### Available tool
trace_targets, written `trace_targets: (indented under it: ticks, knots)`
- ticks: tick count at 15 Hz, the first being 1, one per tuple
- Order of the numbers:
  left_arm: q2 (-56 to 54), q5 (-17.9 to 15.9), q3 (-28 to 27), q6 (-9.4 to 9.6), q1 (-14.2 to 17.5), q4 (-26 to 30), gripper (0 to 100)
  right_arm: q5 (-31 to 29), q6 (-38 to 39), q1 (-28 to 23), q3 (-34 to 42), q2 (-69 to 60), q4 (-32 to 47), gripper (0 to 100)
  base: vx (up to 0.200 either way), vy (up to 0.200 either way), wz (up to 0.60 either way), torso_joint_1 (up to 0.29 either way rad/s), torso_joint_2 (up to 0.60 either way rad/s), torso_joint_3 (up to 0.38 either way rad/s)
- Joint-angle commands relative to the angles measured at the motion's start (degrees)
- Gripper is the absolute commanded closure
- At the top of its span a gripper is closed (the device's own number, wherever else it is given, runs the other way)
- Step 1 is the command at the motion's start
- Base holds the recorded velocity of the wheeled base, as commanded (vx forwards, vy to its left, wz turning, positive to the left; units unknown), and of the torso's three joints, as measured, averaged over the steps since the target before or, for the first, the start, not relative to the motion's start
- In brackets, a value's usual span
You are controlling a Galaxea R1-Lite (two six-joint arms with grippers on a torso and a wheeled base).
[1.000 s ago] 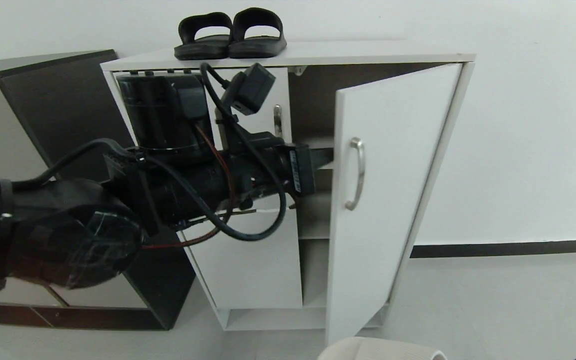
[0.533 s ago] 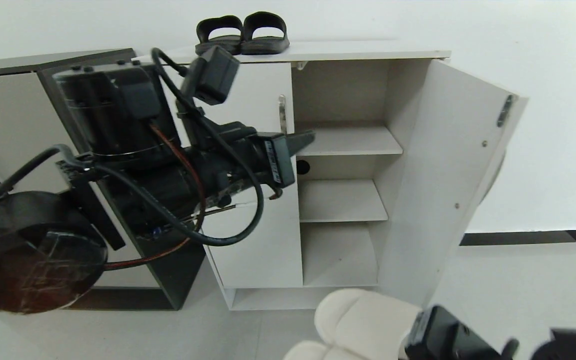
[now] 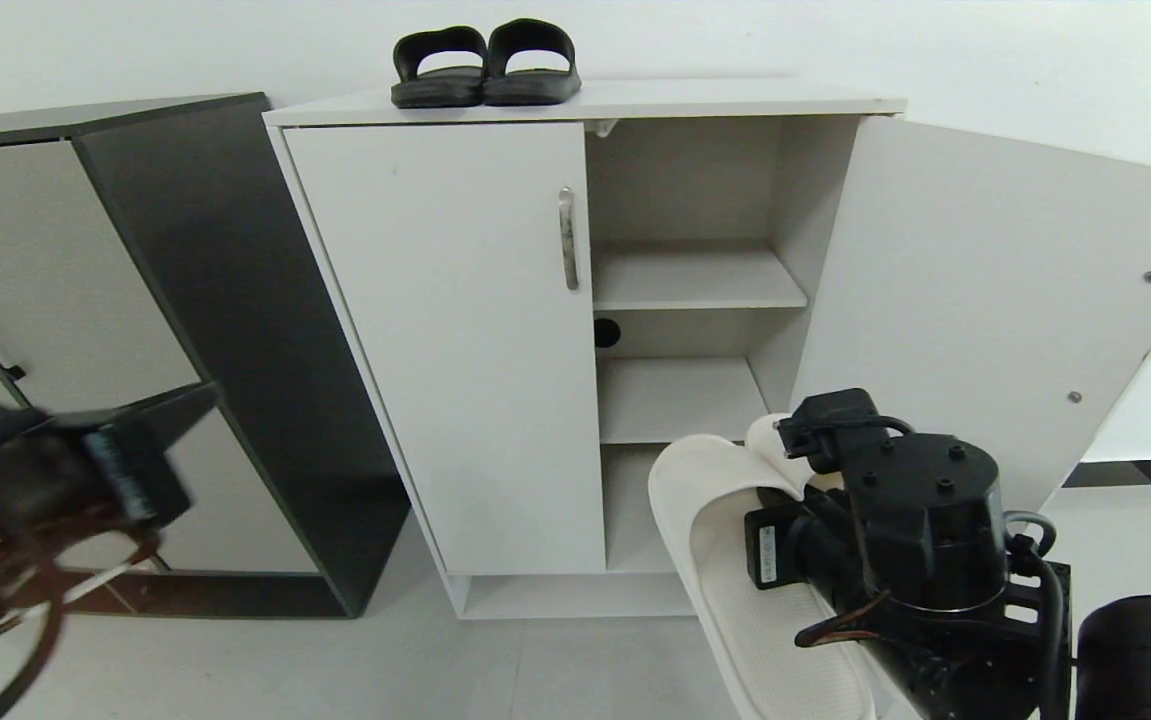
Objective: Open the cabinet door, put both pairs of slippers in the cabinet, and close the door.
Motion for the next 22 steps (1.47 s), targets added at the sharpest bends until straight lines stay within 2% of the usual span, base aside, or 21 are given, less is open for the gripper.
trace_targets:
  ticks: [1, 2, 3, 5, 6, 7, 8, 9, 10, 12, 14, 17, 20, 22]
  knots:
    - [-35.9, 5.5, 9.6, 3.34, 19.4, 22.1, 100, 0.0, 0.0, -0.5, 0.1, 1.4, -0.1, 100, 0.000, 0.000, 0.00, 0.000, 0.00, 0.000]
    - [-41.1, 4.4, 12.8, 3.25, 22.4, 26.4, 100, -0.1, -0.1, -0.5, 0.1, 1.4, -0.1, 100, 0.000, 0.000, 0.00, 0.000, 0.00, 0.000]
    - [-46.0, 2.8, 17.5, 3.25, 24.0, 27.2, 100, -0.1, -0.4, -0.5, 0.0, 1.3, -0.1, 100, 0.000, 0.000, 0.00, 0.000, 0.00, 0.000]
    - [-53.4, -0.9, 24.4, 3.61, 24.4, 27.2, 100, -0.1, -0.5, -0.5, 0.1, 1.4, -0.2, 100, 0.000, 0.000, 0.00, 0.000, 0.00, 0.000]
    - [-55.3, -6.3, 26.6, 4.40, 24.6, 26.5, 100, 0.0, -0.4, -0.5, 0.1, 1.5, -0.2, 100, 0.000, 0.000, 0.00, 0.000, 0.00, 0.000]
    - [-56.9, -13.5, 29.5, 5.63, 25.3, 24.8, 100, 0.0, -0.4, -0.5, 0.4, 1.5, -0.2, 100, 0.000, 0.000, 0.00, 0.000, 0.00, 0.000]
    - [-57.2, -19.4, 30.3, 7.56, 25.4, 22.9, 100, 0.2, -0.4, -0.4, 0.5, 1.6, -0.2, 100, 0.000, 0.000, 0.00, 0.000, 0.00, 0.000]
    - [-57.1, -23.8, 32.3, 8.26, 25.4, 20.2, 100, 0.2, -0.4, -0.4, 1.0, 1.6, -0.3, 100, 0.000, 0.000, 0.00, 0.000, 0.00, 0.000]
    - [-57.1, -26.1, 32.9, 10.46, 25.4, 19.7, 100, 0.3, -0.4, -0.4, 1.2, 1.6, -0.4, 100, 0.000, 0.000, 0.00, 0.000, 0.00, 0.000]
    - [-57.1, -26.6, 32.9, 10.99, 25.4, 19.7, 100, 0.3, -0.4, -0.2, 1.2, 1.6, -0.4, 100, 0.000, 0.000, 0.00, 0.000, 0.00, 0.000]
    - [-57.1, -26.4, 32.9, 8.26, 25.4, 19.7, 100, 0.7, -0.4, 0.1, 0.4, 3.1, -0.8, 100, 0.000, 0.000, 0.00, 0.000, 0.00, 0.000]
    - [-57.1, -26.4, 32.9, 8.35, 25.4, 19.7, 100, 1.2, -0.2, 0.0, -2.5, 8.9, -6.7, 100, 0.000, 0.000, 0.00, 0.000, 0.00, 0.000]
    - [-57.1, -26.4, 32.9, 8.44, 25.4, 19.7, 100, 0.8, 0.1, 0.2, -5.6, 13.3, -7.0, 100, 0.000, 0.000, 0.00, 0.000, 0.00, 0.000]
    - [-57.1, -26.4, 32.9, 8.44, 25.4, 19.7, 100, 0.6, 0.2, 0.6, -6.6, 16.1, -8.2, 100, 0.000, -0.200, 0.00, 0.000, 0.00, 0.005]
